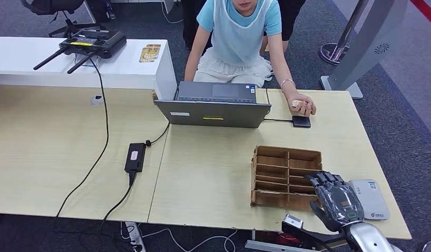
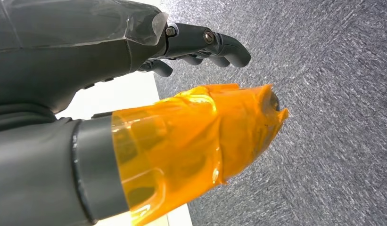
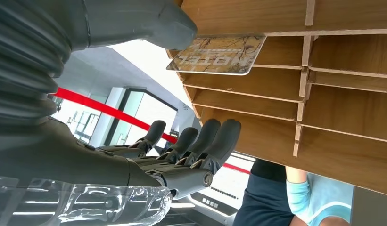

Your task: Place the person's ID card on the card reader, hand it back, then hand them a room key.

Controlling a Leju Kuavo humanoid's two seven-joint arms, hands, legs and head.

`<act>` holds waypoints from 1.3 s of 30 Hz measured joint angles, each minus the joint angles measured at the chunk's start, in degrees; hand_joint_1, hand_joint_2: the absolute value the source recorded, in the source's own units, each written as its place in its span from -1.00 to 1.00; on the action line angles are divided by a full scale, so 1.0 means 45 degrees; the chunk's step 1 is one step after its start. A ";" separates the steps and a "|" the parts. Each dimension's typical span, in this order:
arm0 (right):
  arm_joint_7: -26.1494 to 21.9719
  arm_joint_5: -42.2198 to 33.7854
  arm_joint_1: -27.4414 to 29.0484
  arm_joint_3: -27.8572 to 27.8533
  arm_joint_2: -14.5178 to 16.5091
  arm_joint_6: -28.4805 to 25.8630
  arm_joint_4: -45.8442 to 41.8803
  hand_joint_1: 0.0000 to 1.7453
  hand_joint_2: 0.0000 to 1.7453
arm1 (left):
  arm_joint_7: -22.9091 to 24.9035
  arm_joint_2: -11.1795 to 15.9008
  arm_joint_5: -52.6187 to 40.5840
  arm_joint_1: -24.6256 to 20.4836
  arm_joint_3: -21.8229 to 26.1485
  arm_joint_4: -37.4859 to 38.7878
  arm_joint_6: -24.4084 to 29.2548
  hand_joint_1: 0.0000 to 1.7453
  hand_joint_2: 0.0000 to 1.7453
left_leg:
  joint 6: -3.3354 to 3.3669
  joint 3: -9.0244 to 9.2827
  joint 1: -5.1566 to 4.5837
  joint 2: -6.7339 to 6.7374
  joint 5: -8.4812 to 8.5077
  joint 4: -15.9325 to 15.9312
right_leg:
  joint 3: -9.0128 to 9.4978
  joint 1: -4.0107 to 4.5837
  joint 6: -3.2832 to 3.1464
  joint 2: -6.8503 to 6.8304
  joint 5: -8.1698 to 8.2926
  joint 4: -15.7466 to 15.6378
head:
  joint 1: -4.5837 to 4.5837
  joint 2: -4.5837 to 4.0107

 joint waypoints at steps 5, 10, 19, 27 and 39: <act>0.0000 0.0000 -0.0029 0.0050 0.0000 0.0000 0.0107 -0.18 1.00 | 0.0010 0.0000 -0.0014 -0.0002 0.0000 0.0000 0.0008 -1.00 -1.00 | 0.0000 0.0000 0.0000 0.0000 0.0000 0.0000 | 0.0000 0.0000 0.0000 0.0000 0.0000 0.0000 | 0.0000 0.0000; -0.0038 -0.0036 -0.0084 0.0170 0.0000 0.0004 0.0219 -0.11 1.00 | 0.0013 0.0000 -0.0045 -0.0003 0.0000 0.0000 0.0010 -1.00 -1.00 | 0.0000 0.0000 0.0000 0.0000 0.0000 0.0000 | 0.0000 0.0000 0.0000 0.0000 0.0000 0.0000 | 0.0000 0.0001; -0.0064 -0.0215 -0.0142 0.0305 -0.0051 0.0005 0.0385 0.42 1.00 | 0.0015 0.0000 -0.0120 -0.0003 0.0000 0.0000 0.0025 -1.00 -1.00 | 0.0000 0.0000 0.0000 0.0000 0.0000 0.0000 | 0.0000 0.0000 0.0000 0.0000 0.0000 0.0000 | 0.0000 0.0001; -0.0070 -0.0244 -0.0150 0.0307 -0.0111 -0.0009 0.0402 0.50 1.00 | 0.0036 0.0000 -0.0141 -0.0004 0.0000 0.0000 0.0050 -1.00 -1.00 | 0.0000 0.0000 0.0000 0.0000 0.0000 0.0000 | -0.0001 0.0000 0.0000 0.0000 0.0000 0.0000 | 0.0000 -0.0001; -0.0367 -0.0612 -0.0143 0.0336 -0.0107 -0.1077 0.0489 0.52 1.00 | 0.0049 0.0000 -0.0165 -0.0009 0.0000 0.0000 0.0106 -1.00 -1.00 | 0.0000 0.0000 0.0000 0.0000 0.0000 0.0000 | -0.0002 0.0000 0.0000 0.0000 0.0000 0.0000 | 0.0000 -0.0002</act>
